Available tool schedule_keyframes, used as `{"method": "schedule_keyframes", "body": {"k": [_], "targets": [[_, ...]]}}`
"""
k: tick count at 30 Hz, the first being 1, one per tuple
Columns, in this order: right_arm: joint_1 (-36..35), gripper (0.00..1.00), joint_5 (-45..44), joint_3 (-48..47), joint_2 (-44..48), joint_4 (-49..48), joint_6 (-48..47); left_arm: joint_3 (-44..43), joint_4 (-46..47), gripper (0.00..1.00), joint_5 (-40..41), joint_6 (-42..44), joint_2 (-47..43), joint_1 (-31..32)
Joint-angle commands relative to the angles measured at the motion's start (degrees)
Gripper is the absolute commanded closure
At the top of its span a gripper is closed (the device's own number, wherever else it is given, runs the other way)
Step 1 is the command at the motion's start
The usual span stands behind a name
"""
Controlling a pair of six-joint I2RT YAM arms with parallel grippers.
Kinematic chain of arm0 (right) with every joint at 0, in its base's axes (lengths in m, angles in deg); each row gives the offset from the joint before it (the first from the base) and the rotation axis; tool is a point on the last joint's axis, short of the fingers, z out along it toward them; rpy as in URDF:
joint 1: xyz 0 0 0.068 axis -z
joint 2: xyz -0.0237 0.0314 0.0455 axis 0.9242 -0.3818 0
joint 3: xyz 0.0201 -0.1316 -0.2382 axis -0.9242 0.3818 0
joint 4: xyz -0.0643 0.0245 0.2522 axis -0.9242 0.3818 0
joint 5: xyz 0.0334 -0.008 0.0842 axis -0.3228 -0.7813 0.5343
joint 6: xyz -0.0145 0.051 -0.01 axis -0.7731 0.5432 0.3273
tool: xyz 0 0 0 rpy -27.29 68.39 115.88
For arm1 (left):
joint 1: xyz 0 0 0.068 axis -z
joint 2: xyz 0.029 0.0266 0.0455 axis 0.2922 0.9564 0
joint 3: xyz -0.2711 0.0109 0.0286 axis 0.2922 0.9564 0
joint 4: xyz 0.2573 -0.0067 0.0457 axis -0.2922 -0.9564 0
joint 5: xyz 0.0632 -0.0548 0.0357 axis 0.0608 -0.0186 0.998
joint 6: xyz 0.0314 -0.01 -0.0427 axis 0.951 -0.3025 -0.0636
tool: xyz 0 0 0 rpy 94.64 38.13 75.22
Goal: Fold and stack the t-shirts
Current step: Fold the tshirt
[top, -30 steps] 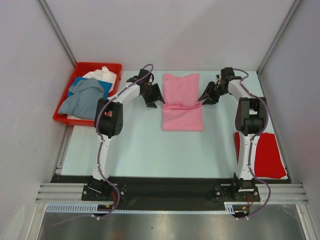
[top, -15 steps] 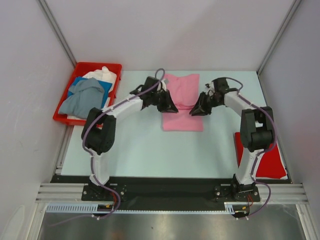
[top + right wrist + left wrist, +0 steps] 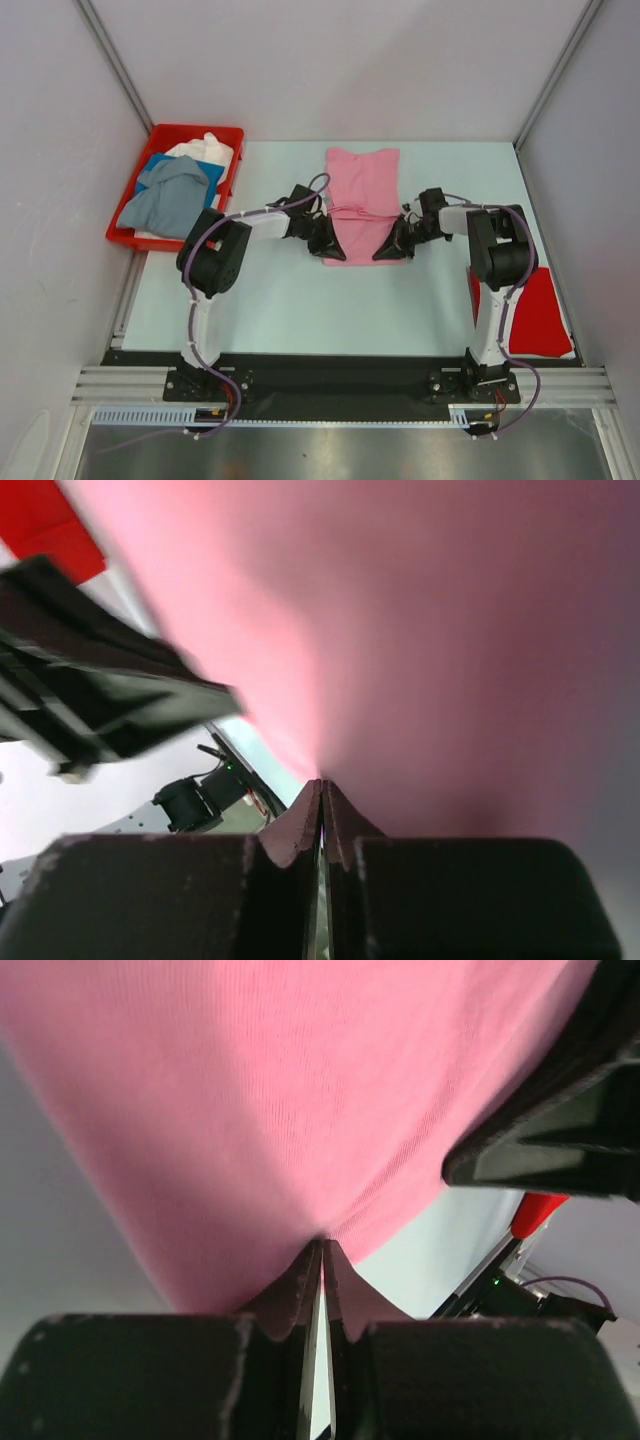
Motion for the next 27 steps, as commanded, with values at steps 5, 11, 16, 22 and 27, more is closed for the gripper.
{"method": "schedule_keyframes", "body": {"k": [5, 11, 16, 22, 27], "targets": [[6.6, 0.95, -1.5, 10.5, 7.0, 1.1, -5.3, 9.6, -1.7, 0.89, 1.2, 5.2, -9.3, 0.4], [7.8, 0.95, -2.0, 13.0, 14.8, -1.7, -3.9, 7.9, -1.4, 0.83, -0.1, 4.7, -15.8, 0.8], [7.7, 0.93, -2.4, 8.8, 15.3, -6.3, 2.4, 3.6, 0.6, 0.85, -0.2, 1.6, -12.7, 0.3], [7.7, 0.9, -7.3, 0.1, 6.4, -8.7, 6.6, -10.0, -6.6, 0.86, 3.3, 1.0, -2.5, -0.8], [6.0, 0.9, -9.3, -7.4, -0.1, -8.8, 7.7, -19.0, -7.7, 0.87, 5.9, 2.6, 5.9, -1.1]]}}
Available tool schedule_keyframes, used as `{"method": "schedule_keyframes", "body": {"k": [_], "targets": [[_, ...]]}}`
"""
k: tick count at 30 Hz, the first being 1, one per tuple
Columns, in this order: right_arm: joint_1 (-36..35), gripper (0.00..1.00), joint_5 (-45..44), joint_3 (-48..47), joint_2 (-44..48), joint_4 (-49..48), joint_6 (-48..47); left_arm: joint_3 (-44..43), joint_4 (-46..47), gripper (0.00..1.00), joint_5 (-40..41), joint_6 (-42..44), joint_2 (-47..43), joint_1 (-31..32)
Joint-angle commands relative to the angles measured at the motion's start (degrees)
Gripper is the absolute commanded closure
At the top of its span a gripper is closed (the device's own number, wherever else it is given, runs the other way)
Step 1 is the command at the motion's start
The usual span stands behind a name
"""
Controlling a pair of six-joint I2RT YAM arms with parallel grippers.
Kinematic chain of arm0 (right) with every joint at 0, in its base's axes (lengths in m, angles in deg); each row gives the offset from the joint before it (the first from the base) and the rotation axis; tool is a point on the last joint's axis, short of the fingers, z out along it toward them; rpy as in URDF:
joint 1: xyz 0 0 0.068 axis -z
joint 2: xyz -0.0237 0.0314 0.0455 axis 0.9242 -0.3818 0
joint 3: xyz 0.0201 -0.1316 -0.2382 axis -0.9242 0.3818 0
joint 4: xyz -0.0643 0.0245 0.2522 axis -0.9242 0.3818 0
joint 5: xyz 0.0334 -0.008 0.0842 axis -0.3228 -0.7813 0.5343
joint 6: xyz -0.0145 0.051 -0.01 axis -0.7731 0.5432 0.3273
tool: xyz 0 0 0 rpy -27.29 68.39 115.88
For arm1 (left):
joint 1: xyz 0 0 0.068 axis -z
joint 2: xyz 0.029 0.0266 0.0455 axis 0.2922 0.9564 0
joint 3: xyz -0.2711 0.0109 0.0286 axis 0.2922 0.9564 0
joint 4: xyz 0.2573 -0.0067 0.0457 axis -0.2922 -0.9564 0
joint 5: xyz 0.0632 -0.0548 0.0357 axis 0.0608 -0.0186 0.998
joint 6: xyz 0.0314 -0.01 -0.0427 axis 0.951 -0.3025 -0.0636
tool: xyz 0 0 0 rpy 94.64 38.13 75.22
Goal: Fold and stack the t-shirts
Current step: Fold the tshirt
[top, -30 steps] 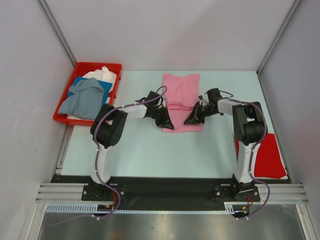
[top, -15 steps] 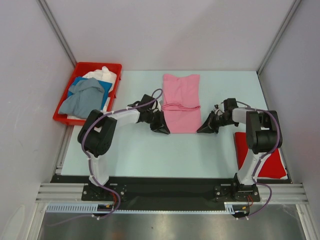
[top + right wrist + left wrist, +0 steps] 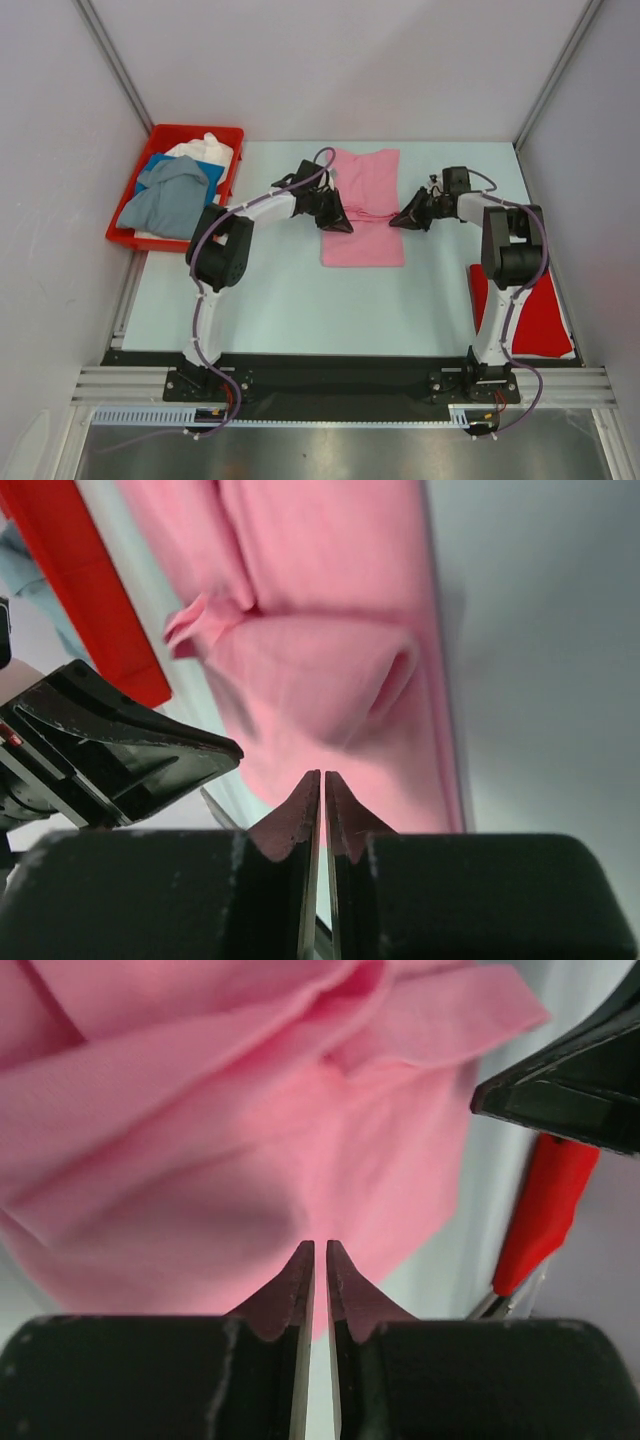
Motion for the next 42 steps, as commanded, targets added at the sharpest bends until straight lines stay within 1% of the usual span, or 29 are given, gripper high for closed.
{"method": "schedule_keyframes", "body": {"k": [1, 2, 6, 7, 10, 13, 14, 15, 16, 17, 18, 19, 20, 21, 22, 23, 24, 25, 26, 27, 28, 29, 30, 31, 32, 33, 37, 39, 42], "targets": [[-2.0, 0.9, -3.2, -5.6, -3.7, -0.9, 2.1, -5.1, -3.1, 0.87, 2.5, 2.0, 4.0, -0.6], [-2.2, 0.91, -3.4, -6.2, -4.2, -0.9, 2.7, -6.6, -3.5, 0.87, 2.7, 2.1, 4.8, -0.5], [-3.0, 0.91, -6.5, -6.9, -4.5, -2.3, 3.6, -7.2, -1.7, 0.86, 4.1, 2.2, 6.7, -0.6], [-3.1, 0.91, -7.7, -7.1, -5.0, -2.9, 3.7, -7.7, -1.5, 0.86, 5.7, 2.7, 7.1, -0.7], [-3.2, 0.91, -9.9, -8.4, -5.9, -5.6, 4.1, -10.7, -1.2, 0.85, 6.3, 2.8, 10.3, -1.3], [-3.2, 0.91, -11.3, -11.5, -8.0, -8.4, 3.7, -15.6, 0.1, 0.85, 7.1, 3.2, 13.6, -2.1], [-3.3, 0.9, -11.6, -12.7, -8.4, -9.1, 3.7, -19.1, 0.7, 0.85, 8.0, 3.0, 14.6, -2.1], [-3.2, 0.9, -12.3, -16.1, -9.7, -8.9, 2.7, -23.5, 1.5, 0.84, 8.2, 2.6, 16.8, -2.5], [-3.0, 0.9, -12.7, -18.7, -10.4, -8.1, 2.1, -23.6, 1.5, 0.83, 8.4, 2.6, 18.5, -2.6], [-3.1, 0.9, -13.3, -21.3, -11.1, -6.8, 1.3, -30.0, 0.9, 0.83, 8.8, 2.7, 20.0, -2.7], [-3.1, 0.9, -13.5, -24.2, -13.0, -4.9, 0.6, -33.8, -0.3, 0.83, 9.3, 2.9, 21.6, -2.7], [-3.1, 0.9, -13.5, -31.5, -14.0, 0.1, 0.0, -37.5, -1.6, 0.83, 9.6, 3.1, 23.3, -2.8], [-3.1, 0.9, -13.4, -34.6, -15.0, 3.2, -1.6, -42.5, -2.7, 0.84, 9.7, 2.8, 24.6, -3.1], [-3.4, 0.89, -13.1, -37.7, -15.4, 6.1, -2.4, -42.9, -2.3, 0.84, 9.6, 2.4, 24.1, -3.3], [-3.6, 0.89, -12.2, -40.3, -15.2, 10.2, -3.6, -42.0, -1.4, 0.84, 9.7, 1.5, 22.7, -3.5], [-3.8, 0.88, -12.0, -40.3, -14.4, 11.4, -5.5, -37.0, 2.0, 0.83, 9.7, 1.5, 18.2, -3.5], [-4.0, 0.85, -12.0, -39.5, -13.3, 12.6, -6.0, -33.8, 3.7, 0.78, 10.1, 1.6, 15.6, -3.5], [-3.8, 0.82, -11.6, -36.5, -11.1, 14.1, -6.4, -30.9, 4.8, 0.75, 10.3, 1.9, 13.4, -3.5], [-3.8, 0.8, -10.8, -34.2, -10.1, 13.8, -6.0, -26.3, 5.1, 0.73, 10.3, 2.1, 11.1, -3.5], [-3.8, 0.78, -8.7, -31.5, -8.6, 12.7, -5.7, -24.3, 5.1, 0.73, 10.5, 2.5, 7.6, -3.5], [-3.8, 0.77, -8.1, -27.9, -5.8, 9.2, -5.3, -22.2, 5.2, 0.72, 9.8, 3.5, 5.8, -3.4], [-3.7, 0.75, -7.8, -22.3, -4.4, 7.3, -5.1, -18.1, 4.9, 0.72, 9.5, 4.0, 4.5, -3.3], [-3.8, 0.73, -7.1, -19.7, -3.6, 5.6, -5.1, -16.1, 4.7, 0.72, 9.1, 4.4, 3.5, -3.4], [-3.7, 0.73, -5.7, -18.1, -3.3, 3.4, -5.1, -13.9, 5.0, 0.73, 8.8, 5.3, 1.1, -3.4], [-3.5, 0.73, -4.7, -17.1, -3.8, 2.4, -5.0, -9.5, 6.6, 0.75, 8.1, 5.5, 0.3, -3.4], [-3.5, 0.75, -2.2, -15.7, -4.3, 1.3, -3.9, -7.3, 7.9, 0.76, 7.4, 5.1, -0.5, -3.4], [-3.1, 0.82, -0.2, -14.5, -8.5, -5.4, -1.9, -4.2, 8.0, 0.83, 5.3, 4.9, 0.5, -3.6], [-2.8, 0.86, 0.0, -14.6, -10.8, -7.3, -0.7, 0.1, 10.9, 0.84, 3.9, 4.1, -0.2, -3.4], [-2.2, 0.86, -0.3, -15.0, -14.5, -11.7, 2.6, 6.5, 13.5, 0.84, 4.4, 3.3, -2.4, -2.6]]}}
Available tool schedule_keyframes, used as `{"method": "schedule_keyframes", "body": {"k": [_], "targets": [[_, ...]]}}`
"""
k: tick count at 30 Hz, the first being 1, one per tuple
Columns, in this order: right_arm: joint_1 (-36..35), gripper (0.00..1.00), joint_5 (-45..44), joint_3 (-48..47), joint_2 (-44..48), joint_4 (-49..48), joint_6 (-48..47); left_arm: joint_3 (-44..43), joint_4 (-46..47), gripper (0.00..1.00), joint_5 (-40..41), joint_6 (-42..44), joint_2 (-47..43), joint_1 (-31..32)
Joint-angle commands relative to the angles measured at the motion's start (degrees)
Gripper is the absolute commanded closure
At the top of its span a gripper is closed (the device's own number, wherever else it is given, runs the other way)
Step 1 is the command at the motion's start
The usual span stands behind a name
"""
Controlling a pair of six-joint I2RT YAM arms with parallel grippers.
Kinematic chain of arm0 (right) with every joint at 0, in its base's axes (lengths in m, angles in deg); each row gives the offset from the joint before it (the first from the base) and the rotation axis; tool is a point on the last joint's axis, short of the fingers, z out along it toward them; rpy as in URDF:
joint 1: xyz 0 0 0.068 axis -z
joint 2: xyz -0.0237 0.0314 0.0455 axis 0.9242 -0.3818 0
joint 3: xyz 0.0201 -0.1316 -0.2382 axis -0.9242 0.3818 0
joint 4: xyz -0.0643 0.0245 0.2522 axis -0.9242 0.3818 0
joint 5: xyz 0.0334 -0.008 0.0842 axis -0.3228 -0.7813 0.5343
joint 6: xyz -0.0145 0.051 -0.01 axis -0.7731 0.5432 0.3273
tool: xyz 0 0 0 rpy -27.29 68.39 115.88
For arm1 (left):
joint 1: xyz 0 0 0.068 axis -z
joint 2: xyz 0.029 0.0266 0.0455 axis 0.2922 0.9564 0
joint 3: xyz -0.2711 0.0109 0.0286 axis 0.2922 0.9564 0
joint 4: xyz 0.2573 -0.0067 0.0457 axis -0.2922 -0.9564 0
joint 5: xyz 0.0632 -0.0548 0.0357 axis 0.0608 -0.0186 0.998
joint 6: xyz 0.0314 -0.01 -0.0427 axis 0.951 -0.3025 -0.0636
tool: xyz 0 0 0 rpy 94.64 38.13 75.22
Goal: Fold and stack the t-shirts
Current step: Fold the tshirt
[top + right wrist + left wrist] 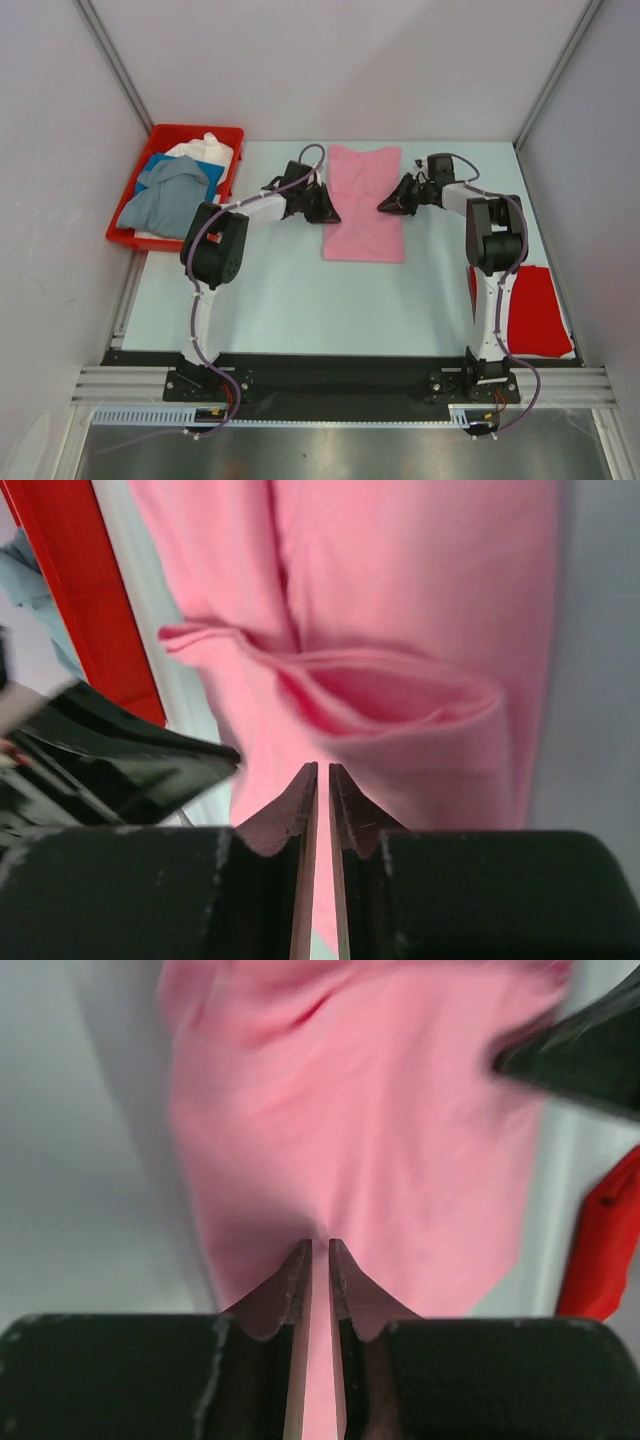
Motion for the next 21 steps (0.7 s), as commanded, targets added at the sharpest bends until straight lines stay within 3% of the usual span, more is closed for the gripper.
{"method": "schedule_keyframes", "body": {"k": [1, 6, 11, 16, 21], "targets": [[1.4, 0.86, 1.8, -2.0, -4.0, -9.2, 4.1, 5.8, 3.5, 0.84, -1.3, -0.1, -4.2, 1.1], [3.1, 0.86, 1.4, -10.6, -10.3, -10.5, 6.7, 10.9, 2.2, 0.84, -0.6, 2.7, -7.0, 1.5], [3.5, 0.76, -1.9, -17.2, -6.7, 9.1, -0.6, 9.8, -4.2, 0.77, -0.3, 6.4, -11.5, 1.5], [2.1, 0.67, -6.0, -6.9, 6.5, 21.0, -9.7, 11.9, -3.1, 0.71, -4.3, 6.2, -17.2, 1.7], [0.0, 0.63, -3.3, 8.7, 18.2, 17.0, -9.0, 20.1, 5.7, 0.78, -12.4, -1.9, -15.5, 1.6]]}}
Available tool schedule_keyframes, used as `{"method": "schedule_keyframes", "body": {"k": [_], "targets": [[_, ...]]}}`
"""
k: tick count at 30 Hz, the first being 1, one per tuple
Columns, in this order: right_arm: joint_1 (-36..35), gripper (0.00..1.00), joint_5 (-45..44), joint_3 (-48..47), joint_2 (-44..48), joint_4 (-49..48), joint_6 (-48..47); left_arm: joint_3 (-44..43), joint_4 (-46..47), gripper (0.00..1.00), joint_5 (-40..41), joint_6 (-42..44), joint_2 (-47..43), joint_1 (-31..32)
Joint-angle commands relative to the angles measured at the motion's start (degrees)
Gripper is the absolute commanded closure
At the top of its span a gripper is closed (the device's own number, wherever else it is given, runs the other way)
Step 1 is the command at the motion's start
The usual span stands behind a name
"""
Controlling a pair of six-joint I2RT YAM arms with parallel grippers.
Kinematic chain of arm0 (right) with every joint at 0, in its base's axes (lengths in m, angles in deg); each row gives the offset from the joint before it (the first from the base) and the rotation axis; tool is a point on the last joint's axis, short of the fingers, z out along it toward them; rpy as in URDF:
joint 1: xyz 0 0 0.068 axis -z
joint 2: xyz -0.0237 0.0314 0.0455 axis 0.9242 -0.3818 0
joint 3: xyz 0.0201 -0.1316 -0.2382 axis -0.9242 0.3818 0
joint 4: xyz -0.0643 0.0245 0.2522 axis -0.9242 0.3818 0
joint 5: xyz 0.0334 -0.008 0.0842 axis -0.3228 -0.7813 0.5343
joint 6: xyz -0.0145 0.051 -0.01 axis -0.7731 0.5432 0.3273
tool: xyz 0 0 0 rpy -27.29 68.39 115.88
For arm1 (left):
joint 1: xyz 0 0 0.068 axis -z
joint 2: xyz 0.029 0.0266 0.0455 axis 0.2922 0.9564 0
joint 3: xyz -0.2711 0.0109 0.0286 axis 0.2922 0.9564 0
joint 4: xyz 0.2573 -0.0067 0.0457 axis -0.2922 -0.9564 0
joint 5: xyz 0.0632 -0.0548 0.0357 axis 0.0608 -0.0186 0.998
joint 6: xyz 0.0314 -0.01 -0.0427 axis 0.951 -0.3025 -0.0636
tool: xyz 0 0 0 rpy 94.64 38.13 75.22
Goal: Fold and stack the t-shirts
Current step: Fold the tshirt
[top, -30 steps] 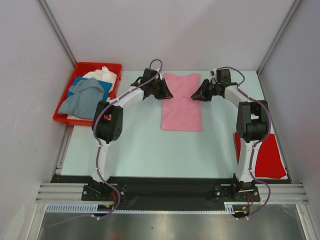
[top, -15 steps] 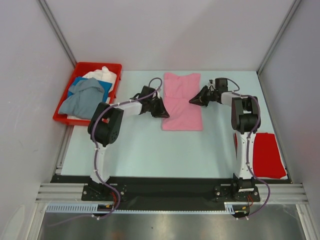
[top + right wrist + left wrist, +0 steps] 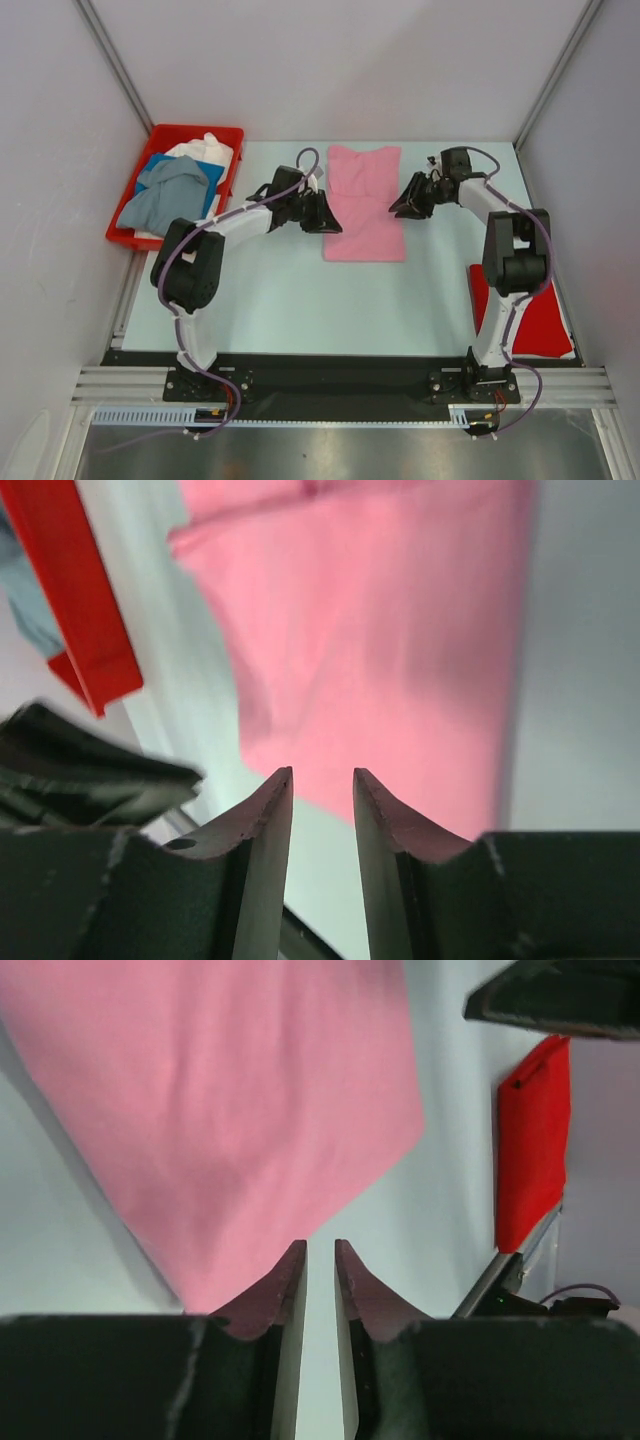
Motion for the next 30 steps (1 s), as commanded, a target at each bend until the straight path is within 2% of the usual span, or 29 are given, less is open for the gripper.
{"method": "schedule_keyframes", "body": {"k": [1, 4, 8, 11, 13, 15, 17, 19, 20, 21, 26, 30], "targets": [[-1.4, 0.63, 2.0, 9.5, 6.7, -2.1, -1.6, 6.1, 6.9, 0.78, -5.5, -4.6, 0.8, 0.3], [-0.5, 0.64, 6.3, 13.8, 6.5, -5.6, -0.2, 8.5, 6.2, 0.8, -4.8, -5.0, 3.5, 0.2], [1.6, 0.68, 5.8, 16.7, 5.1, -5.9, -1.5, 10.4, 3.9, 0.82, -2.3, -3.3, 6.4, -0.3], [3.2, 0.72, 4.8, 18.9, 5.0, -4.0, -2.8, 14.0, 3.9, 0.85, -0.7, -2.7, 3.9, -0.3], [3.4, 0.72, 3.0, 20.0, 6.6, -1.9, -4.8, 15.7, 2.1, 0.83, 1.8, -0.7, -1.5, 1.0], [3.4, 0.71, 1.2, 21.8, 10.2, -0.1, -5.5, 17.9, 1.1, 0.79, 2.0, -0.5, -5.1, 1.5], [3.5, 0.69, 0.6, 23.3, 13.0, 0.7, -5.7, 20.9, 0.7, 0.67, 2.5, -1.7, -10.0, 1.6], [3.5, 0.65, 1.0, 25.2, 13.8, 0.6, -4.6, 21.9, -0.3, 0.61, 2.8, -2.7, -12.3, 1.5], [3.5, 0.61, 1.7, 25.7, 13.9, 0.3, -4.1, 21.8, -0.8, 0.52, 3.9, -3.1, -12.5, 1.5], [3.5, 0.58, 2.0, 26.4, 13.9, -0.9, -3.4, 21.8, -1.3, 0.48, 4.5, -3.5, -12.5, 1.4], [3.6, 0.49, 2.9, 29.8, 12.7, -4.4, 1.3, 20.8, 0.1, 0.42, 5.4, -7.4, -8.9, 0.6], [5.0, 0.45, 2.8, 30.8, 11.7, -7.3, 4.0, 20.7, 3.7, 0.42, 4.9, -14.1, -4.0, -0.8]]}}
